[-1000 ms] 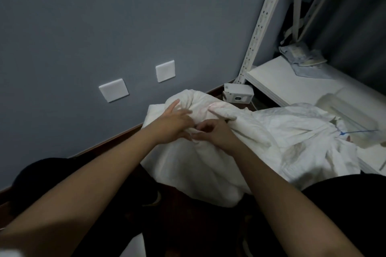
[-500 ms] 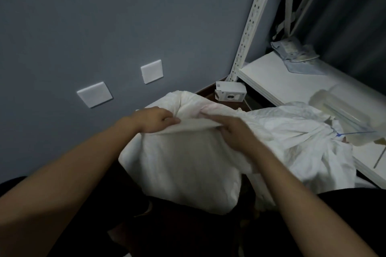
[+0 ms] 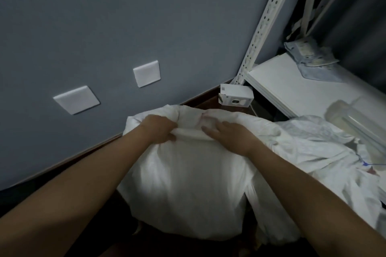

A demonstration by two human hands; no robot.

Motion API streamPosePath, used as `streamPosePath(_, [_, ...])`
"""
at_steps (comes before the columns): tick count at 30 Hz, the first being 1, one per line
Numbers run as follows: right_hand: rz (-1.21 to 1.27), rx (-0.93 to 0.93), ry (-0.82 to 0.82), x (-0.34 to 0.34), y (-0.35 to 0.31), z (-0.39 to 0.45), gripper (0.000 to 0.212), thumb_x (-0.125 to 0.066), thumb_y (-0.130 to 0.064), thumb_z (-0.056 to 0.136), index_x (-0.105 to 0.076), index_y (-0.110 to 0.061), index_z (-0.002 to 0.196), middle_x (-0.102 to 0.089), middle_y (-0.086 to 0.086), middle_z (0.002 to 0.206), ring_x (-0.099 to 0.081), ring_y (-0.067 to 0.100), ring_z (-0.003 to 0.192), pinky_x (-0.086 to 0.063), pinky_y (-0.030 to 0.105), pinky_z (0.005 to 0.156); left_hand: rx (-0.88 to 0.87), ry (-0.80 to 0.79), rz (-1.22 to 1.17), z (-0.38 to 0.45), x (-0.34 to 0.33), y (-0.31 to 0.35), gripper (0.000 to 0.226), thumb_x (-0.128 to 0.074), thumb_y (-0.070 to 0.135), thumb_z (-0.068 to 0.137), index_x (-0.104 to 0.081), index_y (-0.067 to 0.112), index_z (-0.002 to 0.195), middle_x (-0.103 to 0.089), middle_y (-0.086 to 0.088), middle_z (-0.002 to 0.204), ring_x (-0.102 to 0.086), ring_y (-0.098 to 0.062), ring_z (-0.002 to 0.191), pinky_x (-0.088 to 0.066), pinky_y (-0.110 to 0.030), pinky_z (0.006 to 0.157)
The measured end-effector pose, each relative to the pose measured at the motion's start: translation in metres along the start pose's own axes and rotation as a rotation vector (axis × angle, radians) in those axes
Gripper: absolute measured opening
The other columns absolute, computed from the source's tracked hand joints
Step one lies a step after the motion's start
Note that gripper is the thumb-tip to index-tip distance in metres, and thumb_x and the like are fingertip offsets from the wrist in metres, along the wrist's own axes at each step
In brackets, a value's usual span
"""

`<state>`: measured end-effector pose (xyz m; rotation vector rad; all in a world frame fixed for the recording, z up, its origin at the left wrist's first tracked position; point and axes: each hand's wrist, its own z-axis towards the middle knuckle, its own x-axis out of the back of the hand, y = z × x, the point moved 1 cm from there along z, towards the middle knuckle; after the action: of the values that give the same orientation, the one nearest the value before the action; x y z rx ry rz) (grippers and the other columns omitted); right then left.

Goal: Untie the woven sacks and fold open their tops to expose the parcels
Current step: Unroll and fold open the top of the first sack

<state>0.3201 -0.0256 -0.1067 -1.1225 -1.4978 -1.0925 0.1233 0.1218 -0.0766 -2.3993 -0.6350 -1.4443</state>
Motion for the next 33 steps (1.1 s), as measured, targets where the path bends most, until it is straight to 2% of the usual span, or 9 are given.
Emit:
streamPosePath(5, [0.071, 0.114, 0.239, -0.011, 0.009, -0.008, 0.054, -0.053, -0.015, 0.080, -0.046, -0.014, 0.134, -0.064, 0.015, 0.097, -0.062, 0.025, 0.064, -0.047, 0.027, 0.050, -0.112, -0.179, -0.521, 0.020, -0.002, 0.033, 0.061, -0.053, 0.058, 0.087, -0.041, 0.026, 0.138, -0.048, 0.006, 0.137, -0.045, -0.016, 0.125, -0.034, -0.032, 0.105])
streamPosePath(7, [0.347, -0.022, 0.116, 0.002, 0.004, -0.011, 0.057, -0.047, -0.033, 0.089, -0.038, -0.019, 0.144, -0.060, 0.013, 0.116, -0.062, 0.029, 0.094, -0.051, 0.035, 0.076, -0.188, 0.111, -0.296, 0.027, -0.007, 0.038, 0.040, -0.054, 0.043, 0.092, -0.053, 0.022, 0.126, -0.063, -0.002, 0.119, -0.059, -0.020, 0.106, -0.048, -0.035, 0.081])
streamPosePath(9, [0.620, -0.150, -0.023, 0.005, 0.005, -0.019, 0.063, -0.047, -0.053, 0.093, -0.028, -0.031, 0.149, -0.052, 0.001, 0.138, -0.052, 0.020, 0.120, -0.041, 0.031, 0.099, -0.257, 0.528, -0.039, 0.024, -0.013, 0.035, 0.025, -0.071, 0.021, 0.079, -0.061, 0.016, 0.101, -0.065, -0.004, 0.075, -0.063, -0.021, 0.059, -0.024, -0.023, 0.037])
streamPosePath(11, [0.707, -0.171, -0.001, 0.001, 0.007, -0.029, 0.050, -0.048, -0.046, 0.096, -0.040, -0.030, 0.143, -0.055, -0.001, 0.136, -0.054, 0.017, 0.120, -0.037, 0.021, 0.097, -0.300, 0.605, 0.040, 0.014, -0.018, 0.039, 0.029, -0.074, 0.022, 0.073, -0.058, 0.015, 0.096, -0.060, -0.003, 0.067, -0.060, -0.022, 0.050, -0.011, -0.019, 0.040])
streamPosePath(13, [0.574, -0.160, 0.107, 0.010, 0.003, -0.031, 0.035, -0.050, -0.022, 0.097, -0.056, -0.021, 0.131, -0.066, 0.007, 0.119, -0.064, 0.024, 0.103, -0.045, 0.024, 0.083, -0.263, 0.360, -0.189, 0.006, -0.008, 0.049, 0.046, -0.065, 0.049, 0.081, -0.051, 0.023, 0.117, -0.064, 0.002, 0.094, -0.064, -0.019, 0.082, -0.041, -0.030, 0.055])
streamPosePath(16, [0.278, -0.045, 0.327, 0.015, -0.015, -0.036, 0.036, -0.049, -0.014, 0.080, -0.065, -0.013, 0.113, -0.068, 0.010, 0.084, -0.064, 0.027, 0.063, -0.048, 0.028, 0.048, -0.236, -0.019, -0.596, -0.005, 0.011, 0.067, 0.054, -0.059, 0.056, 0.084, -0.049, 0.029, 0.130, -0.061, 0.005, 0.118, -0.056, -0.014, 0.107, -0.043, -0.030, 0.092])
streamPosePath(22, [0.499, -0.150, 0.224, 0.038, -0.013, -0.067, 0.027, -0.057, -0.022, 0.085, -0.069, -0.021, 0.109, -0.070, 0.000, 0.097, -0.064, 0.024, 0.089, -0.050, 0.041, 0.078, -0.154, 0.360, 0.005, -0.029, 0.008, 0.071, 0.033, -0.041, 0.041, 0.098, -0.058, 0.025, 0.122, -0.066, -0.005, 0.110, -0.062, -0.025, 0.099, -0.046, -0.034, 0.080])
streamPosePath(28, [-0.054, -0.037, 0.750, 0.055, -0.045, -0.068, 0.019, -0.056, -0.018, 0.081, -0.074, -0.018, 0.085, -0.069, 0.000, 0.086, -0.048, 0.021, 0.085, -0.033, 0.034, 0.077, -0.271, 0.085, -0.650, -0.049, 0.028, 0.097, 0.036, -0.057, 0.038, 0.092, -0.060, 0.017, 0.122, -0.063, 0.000, 0.119, -0.057, -0.015, 0.106, -0.035, -0.017, 0.080])
streamPosePath(33, [0.374, -0.667, 0.661, 0.062, -0.060, -0.114, 0.044, -0.059, -0.036, 0.073, -0.062, -0.029, 0.116, -0.050, 0.001, 0.130, -0.034, 0.024, 0.122, -0.020, 0.037, 0.097, -0.190, 0.286, -0.573, -0.071, 0.023, 0.088, 0.023, -0.055, 0.029, 0.094, -0.069, 0.012, 0.101, -0.069, -0.008, 0.101, -0.060, -0.020, 0.092, -0.040, -0.027, 0.077])
